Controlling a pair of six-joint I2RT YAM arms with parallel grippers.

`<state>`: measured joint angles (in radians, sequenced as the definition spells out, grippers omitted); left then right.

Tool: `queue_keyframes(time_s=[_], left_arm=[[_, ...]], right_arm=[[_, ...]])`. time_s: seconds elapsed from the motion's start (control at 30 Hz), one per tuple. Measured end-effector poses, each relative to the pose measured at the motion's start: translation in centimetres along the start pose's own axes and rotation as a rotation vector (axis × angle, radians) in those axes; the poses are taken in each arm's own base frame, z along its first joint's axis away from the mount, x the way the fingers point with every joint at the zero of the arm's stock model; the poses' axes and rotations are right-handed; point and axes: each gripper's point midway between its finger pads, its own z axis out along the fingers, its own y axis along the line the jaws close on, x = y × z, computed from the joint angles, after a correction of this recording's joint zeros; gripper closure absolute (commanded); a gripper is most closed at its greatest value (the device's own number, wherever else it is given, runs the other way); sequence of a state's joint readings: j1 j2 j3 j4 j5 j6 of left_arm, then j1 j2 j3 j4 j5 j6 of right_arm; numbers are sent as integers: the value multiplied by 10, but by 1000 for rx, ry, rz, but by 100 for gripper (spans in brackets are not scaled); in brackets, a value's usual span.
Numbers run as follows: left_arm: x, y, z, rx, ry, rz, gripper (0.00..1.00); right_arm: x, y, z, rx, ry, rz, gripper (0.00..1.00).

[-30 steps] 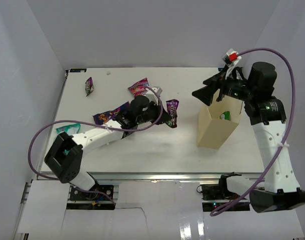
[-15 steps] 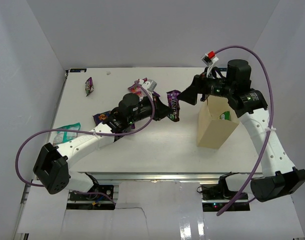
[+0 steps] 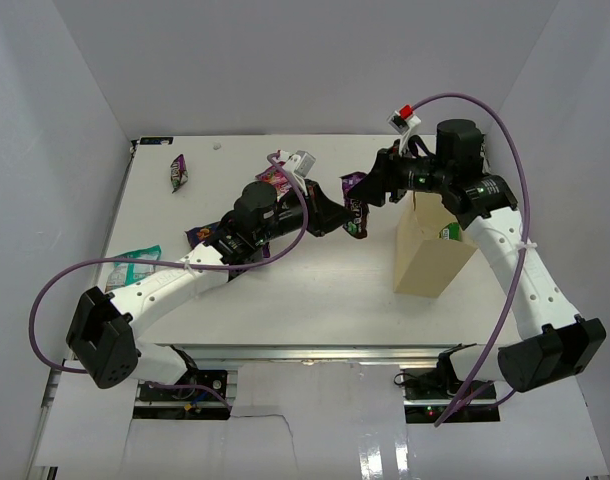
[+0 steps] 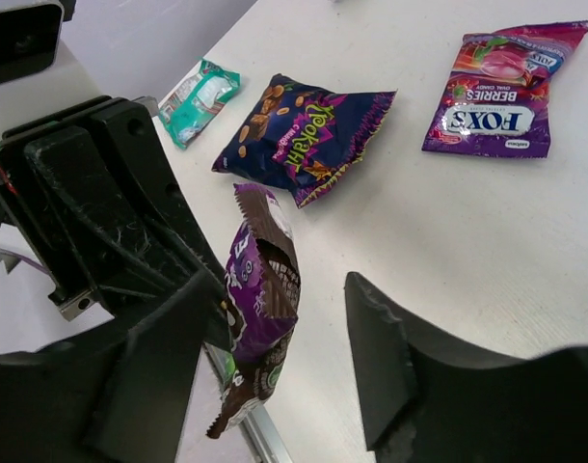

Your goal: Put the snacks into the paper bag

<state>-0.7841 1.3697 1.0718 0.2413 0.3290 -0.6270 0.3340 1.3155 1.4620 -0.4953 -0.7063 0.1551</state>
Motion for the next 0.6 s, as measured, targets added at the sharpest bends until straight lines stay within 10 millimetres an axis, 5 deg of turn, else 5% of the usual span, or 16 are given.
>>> queue_keyframes(time_s=[0.17, 0.3, 0.37, 0.47, 0.6], left_arm=[[0, -4, 0, 14, 0, -7, 98], [-2, -6, 0, 21, -5, -8, 79], [-4, -7, 0, 23, -11, -2, 60], [-9, -9, -2, 21, -30, 2, 40], [-27, -20, -15, 25, -88, 39, 28]], right_arm=[[0, 4, 4, -27, 4, 14, 66], [-2, 8, 5, -54, -4, 9, 83], [-4, 10, 5, -65, -8, 2, 89], [-6, 10, 4, -69, -16, -15, 92], [-19, 9, -3, -63, -46, -58, 92]])
